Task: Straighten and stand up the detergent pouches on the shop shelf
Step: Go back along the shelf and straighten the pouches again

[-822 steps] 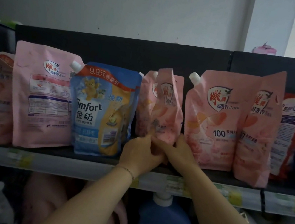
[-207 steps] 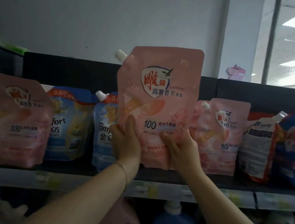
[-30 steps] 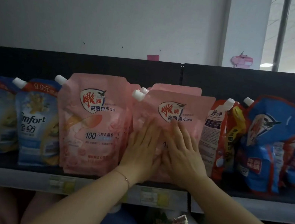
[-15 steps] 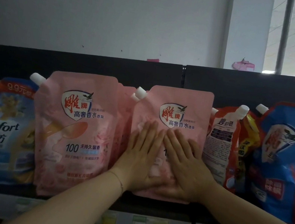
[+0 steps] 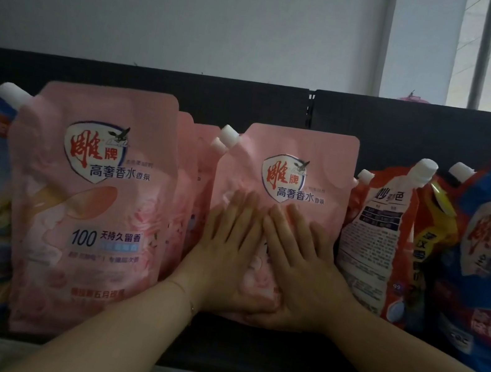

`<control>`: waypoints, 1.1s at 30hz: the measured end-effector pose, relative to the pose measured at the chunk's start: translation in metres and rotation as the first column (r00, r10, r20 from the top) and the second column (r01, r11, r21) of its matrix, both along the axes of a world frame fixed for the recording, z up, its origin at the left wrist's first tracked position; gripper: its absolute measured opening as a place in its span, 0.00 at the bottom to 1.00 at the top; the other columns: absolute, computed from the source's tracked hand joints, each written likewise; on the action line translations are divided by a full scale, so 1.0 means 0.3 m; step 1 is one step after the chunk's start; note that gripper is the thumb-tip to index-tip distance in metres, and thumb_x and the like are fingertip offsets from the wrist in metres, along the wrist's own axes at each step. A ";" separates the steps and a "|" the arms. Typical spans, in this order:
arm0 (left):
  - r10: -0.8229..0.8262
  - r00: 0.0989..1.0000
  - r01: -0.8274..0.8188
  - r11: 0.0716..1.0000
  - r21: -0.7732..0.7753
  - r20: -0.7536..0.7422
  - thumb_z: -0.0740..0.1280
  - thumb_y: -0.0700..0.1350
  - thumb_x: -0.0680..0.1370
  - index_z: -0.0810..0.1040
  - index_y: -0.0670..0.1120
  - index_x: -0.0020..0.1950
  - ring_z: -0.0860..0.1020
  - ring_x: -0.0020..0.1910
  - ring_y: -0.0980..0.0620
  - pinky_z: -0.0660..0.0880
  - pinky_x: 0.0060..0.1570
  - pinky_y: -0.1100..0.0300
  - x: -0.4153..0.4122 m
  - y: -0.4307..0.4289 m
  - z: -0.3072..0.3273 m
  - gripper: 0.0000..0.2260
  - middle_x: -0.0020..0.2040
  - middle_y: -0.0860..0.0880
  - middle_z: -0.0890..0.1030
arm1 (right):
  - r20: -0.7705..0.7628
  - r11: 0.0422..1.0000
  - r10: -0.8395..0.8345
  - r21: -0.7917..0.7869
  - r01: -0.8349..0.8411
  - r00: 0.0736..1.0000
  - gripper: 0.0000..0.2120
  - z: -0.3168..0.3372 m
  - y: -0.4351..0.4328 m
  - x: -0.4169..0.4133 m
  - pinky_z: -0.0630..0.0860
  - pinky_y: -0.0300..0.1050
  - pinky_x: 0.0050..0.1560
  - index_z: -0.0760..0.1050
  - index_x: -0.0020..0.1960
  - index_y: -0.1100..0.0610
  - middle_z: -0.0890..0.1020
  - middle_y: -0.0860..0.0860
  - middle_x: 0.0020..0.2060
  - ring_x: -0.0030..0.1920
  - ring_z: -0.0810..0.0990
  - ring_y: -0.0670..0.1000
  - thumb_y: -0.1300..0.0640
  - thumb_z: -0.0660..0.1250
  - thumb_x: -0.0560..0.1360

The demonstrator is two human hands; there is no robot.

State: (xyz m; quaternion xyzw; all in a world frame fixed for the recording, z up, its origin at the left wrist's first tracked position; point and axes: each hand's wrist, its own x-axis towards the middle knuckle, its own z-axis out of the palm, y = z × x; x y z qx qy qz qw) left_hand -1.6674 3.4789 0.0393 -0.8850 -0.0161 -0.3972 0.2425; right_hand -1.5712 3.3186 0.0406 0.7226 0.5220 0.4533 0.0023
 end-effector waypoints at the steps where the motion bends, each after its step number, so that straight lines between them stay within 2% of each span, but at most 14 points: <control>1: 0.013 1.000 -0.013 1.000 -0.003 -0.009 0.48 0.80 0.67 0.36 0.40 0.78 0.37 0.77 0.38 0.44 0.72 0.39 0.006 0.008 0.000 0.56 0.78 0.38 0.39 | -0.004 1.000 -0.001 0.007 0.001 1.000 0.59 -0.002 0.009 0.003 0.45 0.63 0.73 0.46 0.78 0.62 0.47 0.58 0.78 0.78 0.45 0.62 0.19 0.52 0.65; 4: 0.067 0.997 -0.068 0.998 -0.016 -0.043 0.46 0.80 0.65 0.31 0.42 0.76 0.33 0.76 0.40 0.43 0.74 0.39 0.017 0.025 0.001 0.56 0.77 0.39 0.33 | -0.016 1.000 -0.017 0.002 0.017 1.000 0.58 0.000 0.032 0.009 0.41 0.60 0.74 0.47 0.78 0.61 0.48 0.58 0.78 0.78 0.45 0.61 0.19 0.52 0.65; 7: 0.098 0.993 -0.102 0.992 -0.072 -0.065 0.44 0.79 0.65 0.29 0.42 0.75 0.32 0.75 0.41 0.44 0.74 0.40 0.003 0.018 0.007 0.55 0.77 0.40 0.33 | -0.030 1.000 -0.029 -0.009 0.029 0.999 0.58 0.006 0.052 0.016 0.38 0.58 0.74 0.48 0.79 0.61 0.47 0.58 0.78 0.78 0.45 0.61 0.19 0.51 0.65; 11: 0.199 0.967 -0.215 0.973 -0.089 -0.158 0.37 0.77 0.63 0.19 0.41 0.69 0.24 0.71 0.41 0.39 0.74 0.41 -0.025 -0.024 0.033 0.52 0.70 0.40 0.21 | -0.066 0.998 -0.037 -0.044 0.034 0.997 0.59 0.007 0.053 0.013 0.40 0.58 0.74 0.47 0.79 0.61 0.44 0.57 0.79 0.78 0.44 0.60 0.19 0.52 0.65; 15: 0.282 0.935 -0.305 0.949 -0.084 -0.216 0.53 0.76 0.69 0.26 0.41 0.74 0.28 0.74 0.40 0.42 0.75 0.42 -0.044 -0.069 0.061 0.55 0.75 0.40 0.28 | -0.113 0.991 -0.097 -0.098 0.086 0.989 0.59 0.027 0.034 -0.023 0.46 0.61 0.73 0.48 0.79 0.62 0.48 0.58 0.78 0.78 0.47 0.60 0.19 0.51 0.64; 16: 0.286 0.929 -0.314 0.945 -0.093 -0.233 0.55 0.75 0.70 0.28 0.41 0.75 0.29 0.74 0.40 0.43 0.75 0.43 -0.054 -0.081 0.070 0.55 0.76 0.40 0.29 | -0.123 0.989 -0.106 -0.115 0.092 0.987 0.59 0.033 0.028 -0.035 0.45 0.61 0.73 0.44 0.79 0.61 0.45 0.58 0.78 0.78 0.44 0.60 0.19 0.51 0.65; 19: 0.292 0.921 -0.332 0.934 -0.128 -0.259 0.57 0.74 0.70 0.33 0.41 0.77 0.33 0.76 0.41 0.43 0.74 0.43 -0.091 -0.123 0.093 0.55 0.77 0.41 0.33 | -0.155 0.977 -0.152 -0.173 0.124 0.976 0.59 0.057 0.000 -0.083 0.32 0.58 0.73 0.26 0.75 0.59 0.27 0.56 0.74 0.74 0.26 0.58 0.20 0.51 0.67; 23: 0.293 0.917 -0.332 0.937 -0.110 -0.270 0.60 0.72 0.71 0.36 0.39 0.77 0.39 0.77 0.39 0.48 0.74 0.41 -0.160 -0.192 0.114 0.54 0.78 0.39 0.39 | -0.173 0.962 -0.210 -0.212 0.171 0.962 0.59 0.076 -0.040 -0.169 0.34 0.61 0.74 0.25 0.75 0.61 0.25 0.55 0.72 0.74 0.26 0.59 0.22 0.53 0.68; 25: 0.234 0.927 -0.282 0.950 -0.134 -0.291 0.64 0.68 0.72 0.40 0.38 0.78 0.43 0.77 0.38 0.52 0.74 0.41 -0.209 -0.214 0.136 0.51 0.79 0.41 0.44 | -0.171 0.961 -0.203 -0.222 0.163 0.964 0.58 0.082 -0.062 -0.216 0.42 0.63 0.75 0.31 0.77 0.62 0.32 0.57 0.75 0.76 0.33 0.60 0.24 0.54 0.69; 27: 0.167 0.947 -0.207 0.970 -0.126 -0.275 0.66 0.60 0.75 0.51 0.39 0.78 0.50 0.76 0.41 0.59 0.73 0.44 -0.263 -0.221 0.159 0.42 0.77 0.43 0.53 | -0.075 0.962 -0.202 -0.201 0.183 0.977 0.53 0.098 -0.083 -0.254 0.60 0.64 0.71 0.48 0.78 0.64 0.53 0.62 0.77 0.77 0.53 0.64 0.27 0.56 0.70; 28: 0.129 0.959 -0.161 0.981 -0.109 -0.253 0.66 0.56 0.76 0.57 0.41 0.77 0.56 0.74 0.43 0.63 0.70 0.47 -0.292 -0.217 0.167 0.35 0.75 0.44 0.58 | -0.054 0.968 -0.187 -0.183 0.174 0.981 0.47 0.107 -0.092 -0.271 0.67 0.62 0.66 0.57 0.76 0.63 0.63 0.62 0.74 0.73 0.62 0.64 0.30 0.58 0.71; 29: 0.087 0.969 -0.111 0.989 -0.094 -0.230 0.65 0.53 0.77 0.61 0.43 0.75 0.60 0.72 0.45 0.67 0.67 0.49 -0.323 -0.210 0.173 0.30 0.73 0.45 0.61 | -0.055 0.969 -0.175 -0.185 0.162 0.983 0.41 0.117 -0.100 -0.288 0.70 0.59 0.62 0.63 0.73 0.61 0.69 0.60 0.70 0.69 0.68 0.63 0.33 0.59 0.71; 31: 0.035 0.976 -0.039 0.999 -0.017 -0.213 0.64 0.50 0.76 0.67 0.45 0.71 0.68 0.66 0.46 0.71 0.60 0.51 -0.388 -0.188 0.172 0.25 0.72 0.46 0.65 | -0.054 0.980 -0.134 -0.156 0.124 0.990 0.30 0.129 -0.108 -0.320 0.71 0.55 0.56 0.68 0.66 0.57 0.74 0.55 0.62 0.60 0.73 0.59 0.38 0.59 0.72; 33: 0.042 0.970 -0.014 0.993 0.119 -0.241 0.69 0.49 0.72 0.74 0.44 0.63 0.75 0.58 0.44 0.74 0.51 0.51 -0.450 -0.153 0.161 0.22 0.67 0.43 0.72 | -0.029 0.987 -0.119 -0.113 0.115 0.993 0.24 0.129 -0.108 -0.352 0.72 0.53 0.51 0.71 0.60 0.57 0.76 0.54 0.55 0.53 0.75 0.57 0.42 0.63 0.71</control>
